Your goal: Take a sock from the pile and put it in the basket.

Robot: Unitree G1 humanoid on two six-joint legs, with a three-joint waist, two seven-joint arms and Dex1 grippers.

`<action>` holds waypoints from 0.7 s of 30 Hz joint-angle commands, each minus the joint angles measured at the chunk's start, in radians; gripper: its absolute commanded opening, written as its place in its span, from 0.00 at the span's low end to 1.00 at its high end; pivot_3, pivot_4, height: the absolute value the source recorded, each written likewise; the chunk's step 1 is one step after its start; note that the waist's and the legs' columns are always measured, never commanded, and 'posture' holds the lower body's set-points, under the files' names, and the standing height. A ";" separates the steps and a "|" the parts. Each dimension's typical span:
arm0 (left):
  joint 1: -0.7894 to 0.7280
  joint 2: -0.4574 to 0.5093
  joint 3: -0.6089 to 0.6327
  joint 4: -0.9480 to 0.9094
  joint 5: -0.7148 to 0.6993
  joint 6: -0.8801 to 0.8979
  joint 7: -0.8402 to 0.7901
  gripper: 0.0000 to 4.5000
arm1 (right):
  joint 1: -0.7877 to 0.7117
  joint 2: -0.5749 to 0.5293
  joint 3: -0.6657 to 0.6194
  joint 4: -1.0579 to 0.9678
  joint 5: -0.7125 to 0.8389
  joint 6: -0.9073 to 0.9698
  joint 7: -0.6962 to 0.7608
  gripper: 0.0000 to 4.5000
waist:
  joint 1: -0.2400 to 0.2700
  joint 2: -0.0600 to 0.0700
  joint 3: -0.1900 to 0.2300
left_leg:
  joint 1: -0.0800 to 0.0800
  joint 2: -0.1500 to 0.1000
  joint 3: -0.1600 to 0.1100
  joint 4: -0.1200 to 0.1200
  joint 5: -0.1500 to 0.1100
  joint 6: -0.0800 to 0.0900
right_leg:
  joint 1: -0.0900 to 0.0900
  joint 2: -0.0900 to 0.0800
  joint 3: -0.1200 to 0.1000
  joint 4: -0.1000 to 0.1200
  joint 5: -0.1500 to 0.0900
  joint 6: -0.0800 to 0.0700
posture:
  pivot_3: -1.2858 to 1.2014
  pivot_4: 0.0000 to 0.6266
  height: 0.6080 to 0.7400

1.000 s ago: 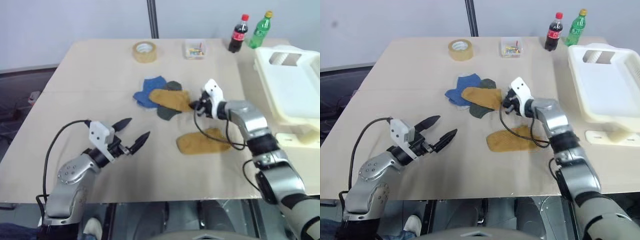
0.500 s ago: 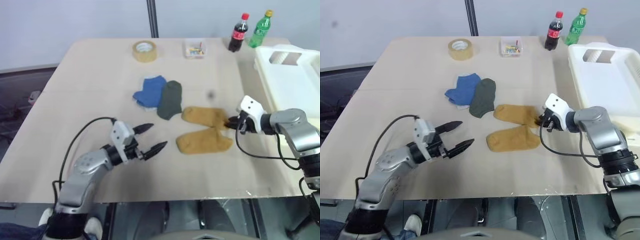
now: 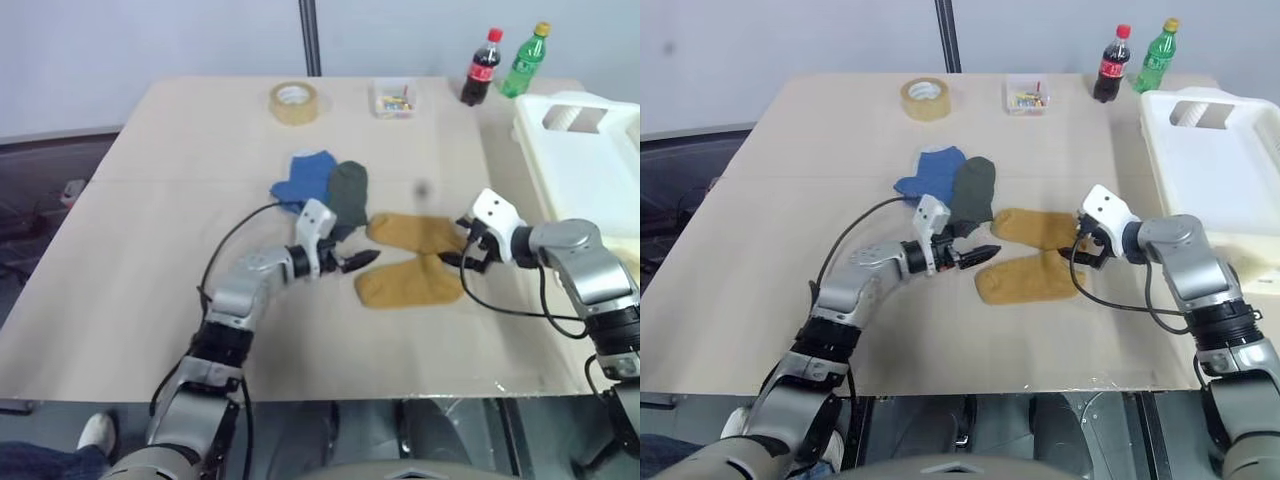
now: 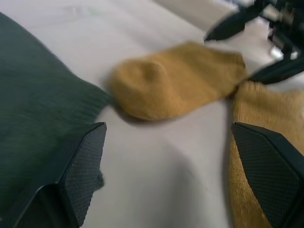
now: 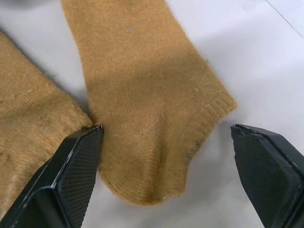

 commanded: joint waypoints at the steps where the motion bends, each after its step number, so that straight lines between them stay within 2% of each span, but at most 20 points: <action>1: -0.028 -0.038 -0.034 0.019 0.046 -0.057 -0.001 1.00 | 0.014 0.008 -0.030 -0.040 0.005 -0.011 -0.021 0.99 | 0.002 0.000 0.000 | 0.000 0.000 0.000 0.000 0.000 0.000 | 0.000 0.000 0.000 0.000 0.000 0.000 | 0.52 0.24 0.99; 7: -0.051 -0.047 -0.105 0.141 0.200 -0.200 0.033 1.00 | 0.017 0.017 -0.029 -0.045 0.006 -0.012 -0.033 0.99 | 0.003 0.000 0.000 | 0.001 0.000 0.001 0.001 0.000 0.000 | 0.000 0.000 0.001 0.002 0.000 0.000 | 0.52 0.24 0.99; 14: -0.062 -0.094 -0.051 0.176 0.186 -0.202 0.059 1.00 | 0.023 0.021 -0.029 -0.040 0.007 -0.024 -0.039 0.99 | 0.003 0.000 0.000 | 0.001 0.000 0.001 0.001 0.000 0.000 | 0.000 0.000 0.001 0.003 0.000 0.000 | 0.52 0.24 0.99; 15: -0.061 -0.097 -0.048 0.175 0.185 -0.200 0.058 0.89 | 0.024 0.021 -0.028 -0.038 0.006 -0.026 -0.039 1.00 | 0.003 0.000 0.000 | 0.001 0.000 0.001 0.001 0.000 0.000 | 0.000 0.000 0.001 0.003 0.000 0.000 | 0.52 0.24 0.99; 17: -0.058 -0.100 -0.044 0.171 0.188 -0.197 0.060 0.81 | 0.027 0.019 -0.027 -0.038 0.007 -0.028 -0.035 1.00 | 0.003 0.000 0.000 | 0.001 0.000 0.001 0.001 0.000 0.000 | 0.000 0.000 0.001 0.003 0.000 0.000 | 0.52 0.24 0.99; 19: -0.056 -0.103 -0.037 0.168 0.189 -0.193 0.064 0.56 | 0.029 0.014 -0.027 -0.034 0.006 -0.032 -0.031 1.00 | 0.003 0.000 0.000 | 0.001 0.000 0.001 0.001 0.000 0.000 | 0.000 0.000 0.001 0.003 0.000 0.000 | 0.52 0.24 0.99; 21: -0.051 -0.102 -0.033 0.161 0.189 -0.188 0.062 0.40 | 0.028 0.008 -0.030 -0.028 0.004 -0.036 -0.030 1.00 | 0.003 0.000 0.000 | 0.001 0.000 0.001 0.001 0.000 0.000 | 0.000 0.000 0.001 0.003 0.000 0.000 | 0.52 0.24 0.99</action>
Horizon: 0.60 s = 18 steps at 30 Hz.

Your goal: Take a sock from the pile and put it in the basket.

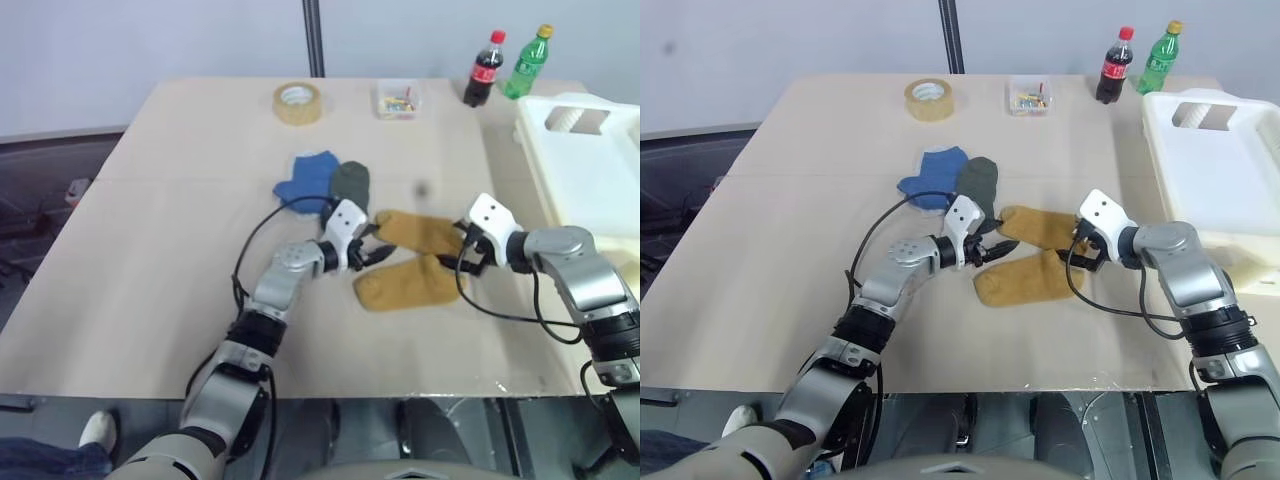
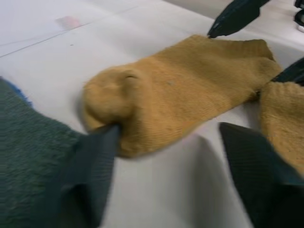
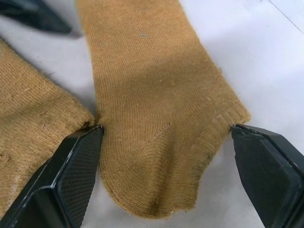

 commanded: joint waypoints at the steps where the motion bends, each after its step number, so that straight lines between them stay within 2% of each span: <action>1: 0.008 -0.006 0.007 -0.014 0.001 0.009 0.003 0.30 | 0.001 -0.013 -0.032 -0.010 0.002 -0.020 0.001 0.88 | 0.000 0.000 0.000 | 0.000 0.000 0.000 0.000 0.000 0.000 | 0.000 0.000 0.000 0.000 0.000 0.000 | 0.52 0.24 0.99; 2: 0.011 -0.006 0.009 -0.017 0.000 0.012 0.003 0.19 | 0.001 -0.014 -0.034 -0.006 0.001 -0.022 -0.001 0.82 | 0.000 0.000 0.000 | 0.000 0.000 0.000 0.000 0.000 0.000 | 0.000 0.000 0.000 0.000 0.000 0.000 | 0.52 0.24 0.99; 3: 0.015 -0.005 0.009 -0.019 0.000 0.013 0.002 0.07 | 0.000 -0.015 -0.035 0.000 -0.002 -0.024 -0.003 0.70 | 0.000 0.000 0.000 | 0.000 0.000 0.000 0.000 0.000 0.000 | 0.000 0.000 0.000 0.000 0.000 0.000 | 0.52 0.24 0.99; 4: 0.019 -0.004 0.009 -0.020 0.001 0.012 0.002 0.00 | 0.000 -0.015 -0.035 0.004 -0.004 -0.027 -0.005 0.61 | 0.000 0.000 0.000 | 0.000 0.000 0.000 0.000 0.000 0.000 | 0.000 0.000 0.000 0.000 0.000 0.000 | 0.52 0.24 0.99; 10: 0.032 -0.001 0.009 -0.028 0.003 0.015 -0.001 0.00 | 0.000 -0.010 -0.039 0.011 -0.002 -0.022 -0.015 0.00 | 0.000 0.000 0.000 | 0.000 0.000 0.000 0.000 0.000 0.000 | 0.000 0.000 0.000 0.000 0.000 0.000 | 0.52 0.24 0.99; 16: 0.039 -0.001 0.032 -0.081 -0.017 0.031 0.008 0.00 | -0.012 -0.019 -0.071 -0.020 0.021 0.005 -0.016 0.00 | 0.000 0.000 0.000 | 0.000 0.000 0.000 0.000 0.000 0.000 | 0.000 0.000 0.000 0.000 0.000 0.000 | 0.52 0.24 0.99; 18: 0.051 0.006 0.051 -0.172 -0.046 0.074 0.012 0.00 | -0.020 -0.031 -0.090 -0.055 0.034 0.025 -0.012 0.00 | 0.000 0.000 0.000 | 0.000 0.000 0.000 0.000 0.000 0.000 | 0.000 0.000 0.000 0.000 0.000 0.000 | 0.52 0.24 0.99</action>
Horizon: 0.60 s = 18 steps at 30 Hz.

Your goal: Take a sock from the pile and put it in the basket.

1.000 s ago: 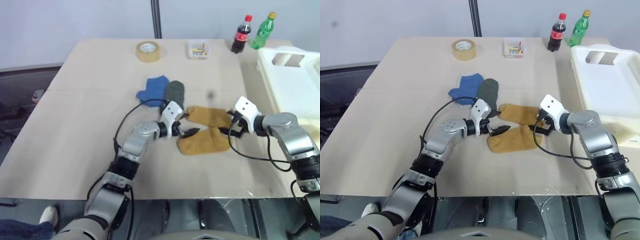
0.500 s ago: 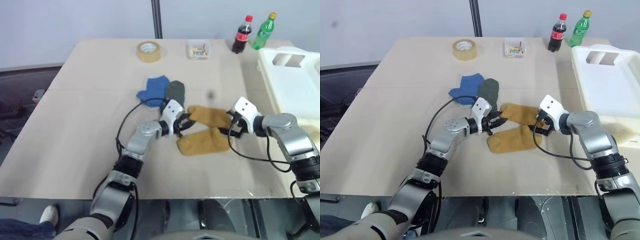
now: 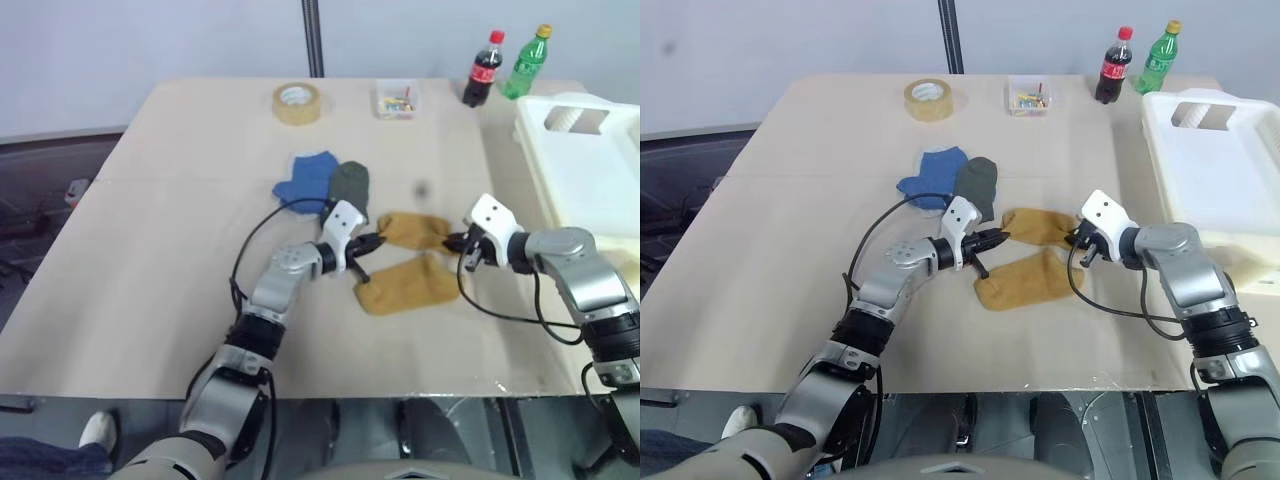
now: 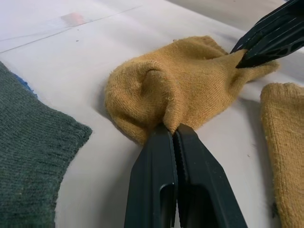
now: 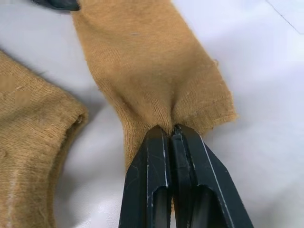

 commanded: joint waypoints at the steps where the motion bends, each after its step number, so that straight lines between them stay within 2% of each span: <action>1: 0.026 0.010 0.047 -0.174 -0.060 0.072 0.012 0.00 | -0.022 -0.034 -0.069 -0.088 0.029 0.032 -0.004 0.00 | 0.000 0.000 0.000 | 0.000 0.000 0.000 0.000 0.000 0.000 | 0.000 0.000 0.000 0.000 0.000 0.000 | 0.52 0.24 0.99; 2: 0.033 0.012 0.055 -0.214 -0.074 0.094 0.013 0.00 | -0.021 -0.037 -0.075 -0.104 0.035 0.041 -0.002 0.00 | -0.001 0.000 0.000 | 0.000 0.000 0.000 0.000 0.000 0.000 | 0.000 0.000 0.000 0.000 0.000 0.000 | 0.52 0.24 0.99; 7: 0.162 0.074 0.138 -0.647 -0.249 0.372 0.061 0.00 | 0.014 -0.083 -0.107 -0.307 0.107 0.148 0.026 0.00 | -0.003 0.000 0.000 | -0.002 0.002 0.001 -0.001 0.000 0.000 | -0.003 0.000 0.002 0.001 0.000 0.000 | 0.52 0.24 0.99; 10: 0.265 0.125 0.147 -0.830 -0.300 0.485 0.102 0.00 | 0.056 -0.124 -0.101 -0.439 0.162 0.201 0.067 0.00 | 0.000 0.000 0.000 | 0.000 0.002 0.000 -0.001 -0.002 0.004 | -0.001 0.000 0.001 0.001 0.000 0.000 | 0.52 0.24 0.99; 14: 0.397 0.142 0.160 -1.001 -0.352 0.594 0.184 0.00 | 0.088 -0.152 -0.076 -0.543 0.206 0.242 0.090 0.00 | 0.002 0.000 0.000 | 0.000 0.001 0.000 0.000 -0.003 0.004 | 0.000 -0.001 0.001 0.000 0.000 0.000 | 0.52 0.24 0.99; 18: 0.492 0.171 0.162 -1.084 -0.366 0.684 0.252 0.00 | 0.083 -0.171 -0.007 -0.546 0.168 0.226 0.094 0.00 | 0.002 0.000 0.000 | 0.001 0.001 -0.001 0.000 -0.003 0.004 | 0.001 -0.001 0.000 0.001 0.000 0.000 | 0.52 0.24 0.99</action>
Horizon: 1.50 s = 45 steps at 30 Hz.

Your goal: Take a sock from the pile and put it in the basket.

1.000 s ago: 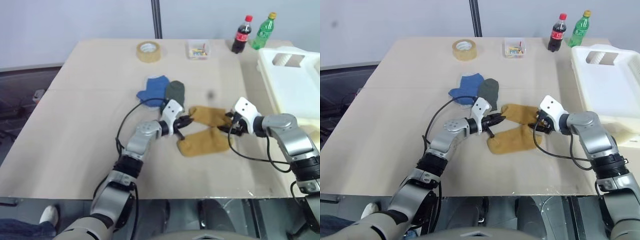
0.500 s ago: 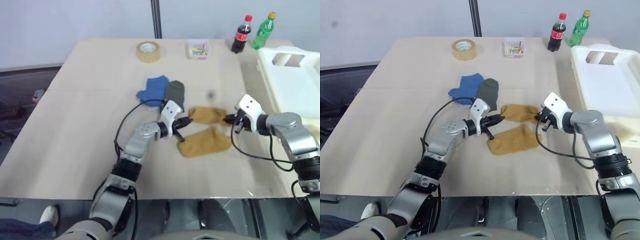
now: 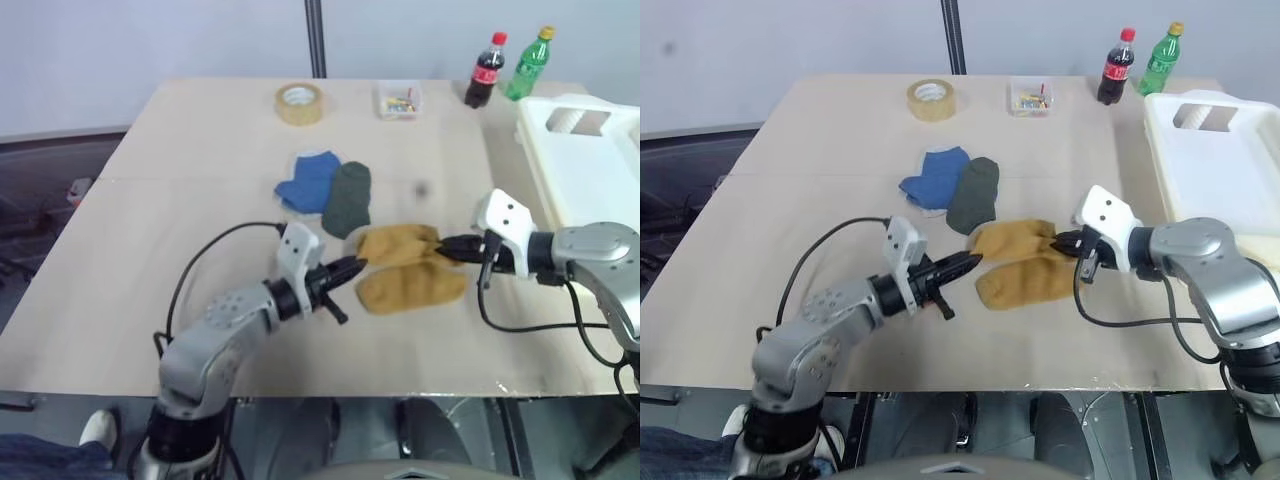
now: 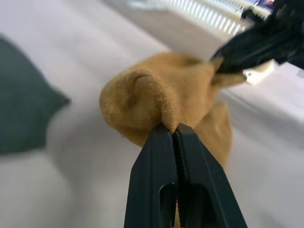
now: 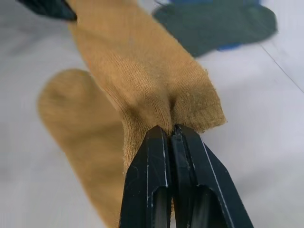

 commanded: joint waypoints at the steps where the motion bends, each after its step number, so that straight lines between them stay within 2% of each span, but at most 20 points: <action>1: 0.035 0.021 0.004 -0.088 -0.027 0.046 0.040 0.00 | -0.016 -0.035 0.036 -0.018 -0.028 -0.019 0.014 0.00 | 0.000 0.000 0.000 | 0.000 0.000 0.000 0.000 0.000 0.000 | 0.000 0.000 0.000 0.000 0.000 0.000 | 0.52 0.24 0.99; 12: 0.188 -0.098 -0.102 -0.169 -0.107 0.109 0.175 0.00 | -0.069 -0.141 0.117 0.041 -0.078 -0.062 0.120 0.00 | 0.001 0.000 0.000 | 0.000 0.000 -0.001 0.000 0.000 0.000 | 0.001 -0.001 -0.001 -0.002 0.000 0.000 | 0.52 0.24 0.99; 19: 0.184 -0.126 -0.185 -0.136 -0.057 0.050 0.235 0.00 | -0.073 -0.130 0.143 0.061 -0.097 -0.052 0.124 0.00 | 0.002 0.000 0.000 | 0.000 -0.001 0.000 0.000 0.000 0.000 | 0.001 -0.001 -0.001 -0.002 0.000 0.000 | 0.52 0.24 0.99; 29: 0.170 -0.126 -0.188 -0.028 -0.023 0.007 0.253 0.00 | -0.047 -0.078 0.181 0.125 -0.164 -0.064 0.067 0.00 | 0.002 0.000 0.000 | 0.000 -0.001 0.000 0.000 0.000 0.000 | 0.001 -0.001 -0.001 -0.002 0.000 0.000 | 0.52 0.24 0.99; 32: 0.167 -0.118 -0.186 0.029 -0.039 0.036 0.237 0.00 | -0.036 -0.050 0.194 0.164 -0.201 -0.064 0.019 0.21 | 0.002 0.000 0.000 | 0.000 -0.001 0.000 0.000 0.000 0.000 | 0.001 -0.001 -0.001 -0.002 0.000 0.000 | 0.52 0.24 0.99; 33: 0.161 -0.109 -0.191 0.044 -0.034 0.033 0.229 0.00 | -0.032 -0.045 0.195 0.175 -0.214 -0.073 0.006 0.34 | 0.002 0.000 0.000 | 0.000 -0.001 -0.001 0.000 0.000 0.000 | 0.001 -0.001 -0.001 -0.003 0.000 0.000 | 0.52 0.24 0.99; 34: 0.155 -0.104 -0.195 0.055 -0.029 0.029 0.223 0.00 | -0.028 -0.043 0.194 0.181 -0.222 -0.076 -0.002 0.41 | 0.002 0.000 0.000 | 0.000 -0.001 0.000 0.000 0.000 0.000 | 0.001 -0.001 -0.001 -0.002 0.000 0.000 | 0.52 0.24 0.99; 39: 0.128 -0.083 -0.211 0.111 -0.006 -0.004 0.197 0.00 | -0.010 -0.051 0.119 0.142 -0.179 -0.058 0.000 0.89 | 0.003 0.000 -0.001 | 0.001 -0.001 -0.002 0.000 0.000 0.000 | 0.004 -0.001 -0.002 -0.004 0.000 0.000 | 0.52 0.24 0.99; 45: 0.090 -0.086 -0.211 0.162 0.014 -0.047 0.190 0.00 | -0.021 -0.048 -0.017 0.040 -0.045 0.067 0.008 0.89 | 0.005 0.001 -0.001 | 0.002 -0.001 -0.003 0.000 0.000 0.000 | 0.006 -0.001 -0.003 -0.004 0.000 0.000 | 0.52 0.24 0.99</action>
